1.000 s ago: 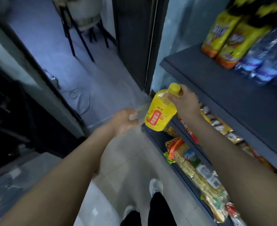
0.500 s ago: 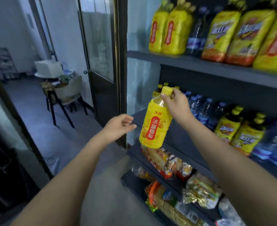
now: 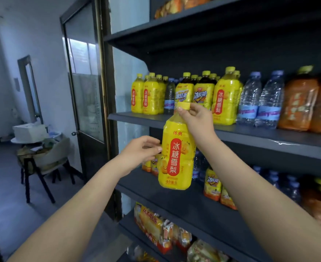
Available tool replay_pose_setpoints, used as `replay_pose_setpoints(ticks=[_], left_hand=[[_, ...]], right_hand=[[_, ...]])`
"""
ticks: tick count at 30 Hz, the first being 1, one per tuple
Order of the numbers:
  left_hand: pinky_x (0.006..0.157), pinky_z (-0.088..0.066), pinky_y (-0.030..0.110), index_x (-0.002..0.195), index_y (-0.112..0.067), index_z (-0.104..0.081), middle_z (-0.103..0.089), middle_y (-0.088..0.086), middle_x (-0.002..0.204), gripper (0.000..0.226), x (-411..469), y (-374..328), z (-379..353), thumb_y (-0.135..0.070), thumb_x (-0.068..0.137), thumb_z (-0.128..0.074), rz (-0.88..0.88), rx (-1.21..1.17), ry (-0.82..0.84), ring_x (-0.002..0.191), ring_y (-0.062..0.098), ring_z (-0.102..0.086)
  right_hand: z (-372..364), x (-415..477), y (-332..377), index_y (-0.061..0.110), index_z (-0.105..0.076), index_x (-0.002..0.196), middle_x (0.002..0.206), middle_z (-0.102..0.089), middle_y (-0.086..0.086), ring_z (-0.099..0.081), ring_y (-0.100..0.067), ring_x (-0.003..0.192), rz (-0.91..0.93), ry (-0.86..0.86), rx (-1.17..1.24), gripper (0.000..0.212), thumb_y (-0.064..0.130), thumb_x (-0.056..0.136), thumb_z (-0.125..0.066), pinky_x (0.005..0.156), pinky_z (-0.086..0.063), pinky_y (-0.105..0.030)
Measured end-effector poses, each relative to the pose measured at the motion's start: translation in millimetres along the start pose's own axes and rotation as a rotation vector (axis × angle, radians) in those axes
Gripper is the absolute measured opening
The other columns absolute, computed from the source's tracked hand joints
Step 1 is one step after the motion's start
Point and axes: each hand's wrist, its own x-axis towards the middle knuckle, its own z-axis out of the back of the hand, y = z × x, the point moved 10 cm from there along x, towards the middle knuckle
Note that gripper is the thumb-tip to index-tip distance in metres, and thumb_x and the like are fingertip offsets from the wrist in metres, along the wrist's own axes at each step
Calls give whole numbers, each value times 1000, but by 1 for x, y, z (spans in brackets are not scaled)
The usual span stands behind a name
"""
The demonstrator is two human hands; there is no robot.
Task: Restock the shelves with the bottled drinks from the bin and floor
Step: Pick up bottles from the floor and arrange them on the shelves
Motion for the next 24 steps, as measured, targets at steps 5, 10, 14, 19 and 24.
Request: replay_pose_setpoints(ticks=[5,10,14,19,24], left_hand=[[82,-54,27,94,-19,-59,-63,0,99,16,12,-39,-42,-8,85,-65,-67,-57,-2,94,12,-62],[79,-56,28,96,-16,-60,-64,3,100,18,34,-62,-66,-6,83,-67,-94,-121,-23,91,14,-64],[70,-58,20,97,-13,-62,-64,7,104,19,60,-78,-80,-4,81,-68,-119,-248,17,88,13,-65],[69,-58,19,94,-15,-62,-65,5,103,18,98,-95,-92,-4,81,-68,-180,-348,99,88,12,-66],[66,-57,18,93,-16,-65,-67,3,102,15,147,-104,-92,-9,81,-69,-245,-387,152,90,13,-67]], right_hand=[[53,13,15,1,-42,138,136,-52,-12,-50,-18,125,8,-97,27,60,22,87,-65,92,-41,-20],[88,34,25,0,-44,136,130,-57,-13,-56,-19,118,14,-157,28,61,24,85,-69,92,-44,-22],[110,53,37,3,-57,124,116,-67,-12,-64,-21,106,36,-211,-10,52,27,81,-72,93,-53,-39],[121,79,55,15,-67,89,83,-70,-1,-68,-16,78,116,-244,-77,8,18,83,-70,79,-57,-36],[128,112,59,18,-66,89,88,-71,-4,-70,-21,82,134,-332,-149,11,24,82,-72,78,-58,-38]])
